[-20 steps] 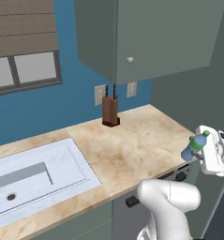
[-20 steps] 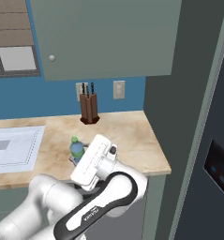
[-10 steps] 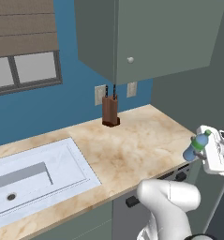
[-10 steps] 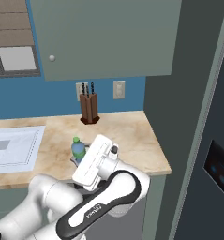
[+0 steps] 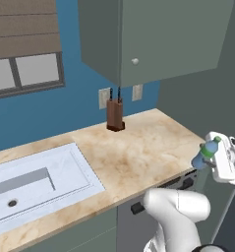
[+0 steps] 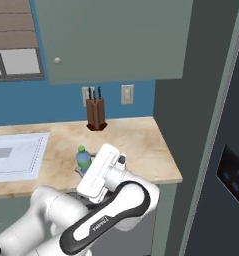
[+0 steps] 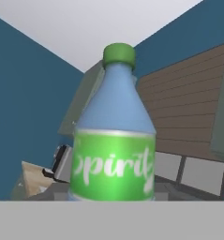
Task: Take the bottled waters from the counter and place them in the freezer to freeze. Close the freezer door after placing the bottles.
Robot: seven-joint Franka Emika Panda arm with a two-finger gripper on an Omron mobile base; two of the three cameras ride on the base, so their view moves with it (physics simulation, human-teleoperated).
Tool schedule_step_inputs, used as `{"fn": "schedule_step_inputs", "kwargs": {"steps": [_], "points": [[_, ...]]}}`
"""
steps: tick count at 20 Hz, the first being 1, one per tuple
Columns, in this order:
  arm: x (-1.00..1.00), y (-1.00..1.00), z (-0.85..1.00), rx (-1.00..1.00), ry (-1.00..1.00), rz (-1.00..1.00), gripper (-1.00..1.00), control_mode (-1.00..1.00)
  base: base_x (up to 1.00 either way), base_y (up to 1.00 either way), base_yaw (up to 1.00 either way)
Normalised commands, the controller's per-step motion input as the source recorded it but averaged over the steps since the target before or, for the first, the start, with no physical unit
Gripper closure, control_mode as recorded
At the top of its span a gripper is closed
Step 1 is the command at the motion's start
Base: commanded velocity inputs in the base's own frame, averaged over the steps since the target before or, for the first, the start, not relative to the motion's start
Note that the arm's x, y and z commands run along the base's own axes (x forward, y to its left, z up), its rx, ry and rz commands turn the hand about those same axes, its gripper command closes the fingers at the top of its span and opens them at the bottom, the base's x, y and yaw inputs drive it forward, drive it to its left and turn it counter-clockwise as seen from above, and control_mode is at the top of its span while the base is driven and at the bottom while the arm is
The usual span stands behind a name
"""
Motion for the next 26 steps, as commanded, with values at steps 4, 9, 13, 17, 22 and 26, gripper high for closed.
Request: {"fn": "schedule_step_inputs", "kwargs": {"steps": [4,9,13,17,22,26], "points": [[0.0,0.0,0.0,0.0,0.0,0.0,1.0,1.0,-1.0,0.2,-0.28],[0.0,0.0,0.0,0.0,0.0,0.0,1.0,1.0,-0.75,0.11,-0.54],[0.0,0.0,0.0,0.0,0.0,0.0,1.0,1.0,-0.5,0.0,-0.75],[0.0,0.0,0.0,0.0,0.0,0.0,1.0,1.0,-0.27,0.0,-0.87],[0.0,0.0,0.0,0.0,0.0,0.0,1.0,1.0,-0.35,-0.32,-0.73],[0.0,0.0,0.0,0.0,0.0,0.0,1.0,1.0,-0.03,-0.8,-0.52]]}}
